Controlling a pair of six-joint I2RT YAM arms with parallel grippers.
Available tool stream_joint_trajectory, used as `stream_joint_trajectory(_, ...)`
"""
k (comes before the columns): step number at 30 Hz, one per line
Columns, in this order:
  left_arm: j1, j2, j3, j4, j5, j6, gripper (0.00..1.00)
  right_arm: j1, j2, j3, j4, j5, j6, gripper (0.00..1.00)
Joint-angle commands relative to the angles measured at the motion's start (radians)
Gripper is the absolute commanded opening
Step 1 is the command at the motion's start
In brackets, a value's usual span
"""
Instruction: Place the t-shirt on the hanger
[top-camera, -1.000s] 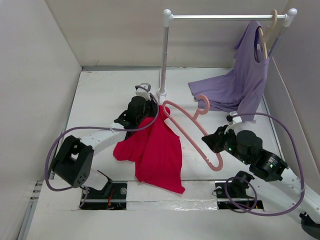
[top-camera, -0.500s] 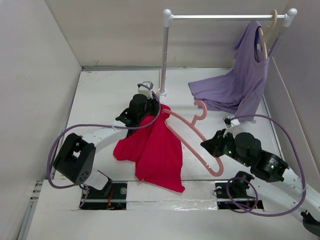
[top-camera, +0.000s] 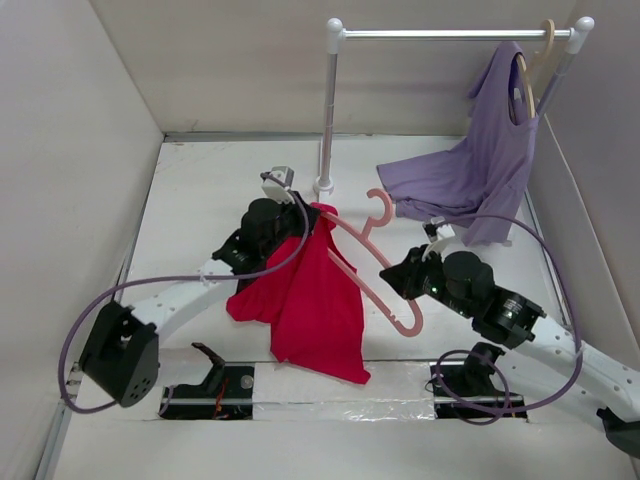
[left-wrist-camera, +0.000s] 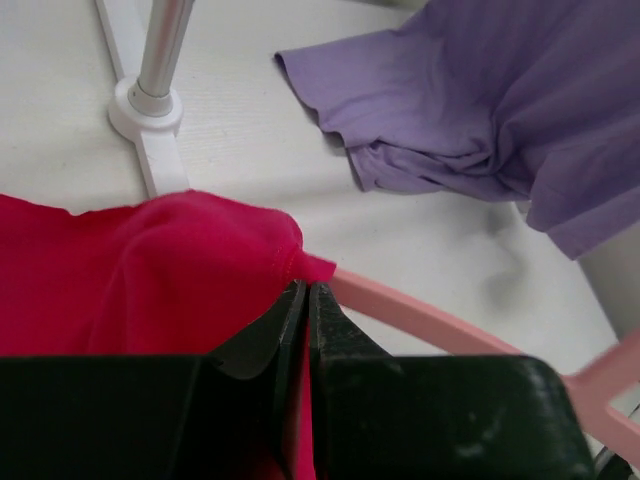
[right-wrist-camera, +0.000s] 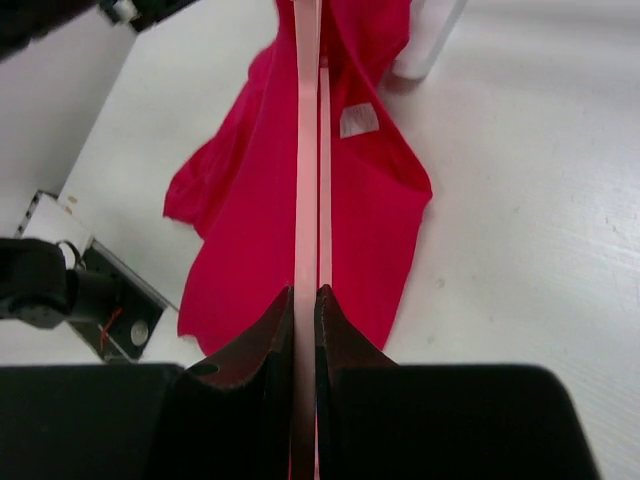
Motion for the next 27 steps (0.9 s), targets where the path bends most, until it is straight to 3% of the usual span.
stream_joint_trajectory(1,-0.004,-0.132,-0.040,0.019,-0.068,-0.058,0.00,0.017,0.034,0.011,0.217,0.105,-0.024,0.00)
stream_joint_trajectory(8,-0.013,-0.336,-0.061,-0.017,-0.171,-0.077,0.00,0.141,0.122,0.109,0.297,0.284,-0.093,0.00)
stream_joint_trajectory(18,-0.013,-0.376,0.023,-0.038,0.087,-0.066,0.00,0.194,0.375,0.144,0.671,0.327,-0.196,0.00)
stream_joint_trajectory(24,-0.013,-0.399,0.130,-0.138,0.223,-0.054,0.00,0.172,0.549,0.164,0.904,0.196,-0.195,0.00)
stream_joint_trajectory(27,-0.013,-0.443,0.141,-0.170,0.224,-0.063,0.00,0.163,0.577,0.163,1.006,0.209,-0.215,0.00)
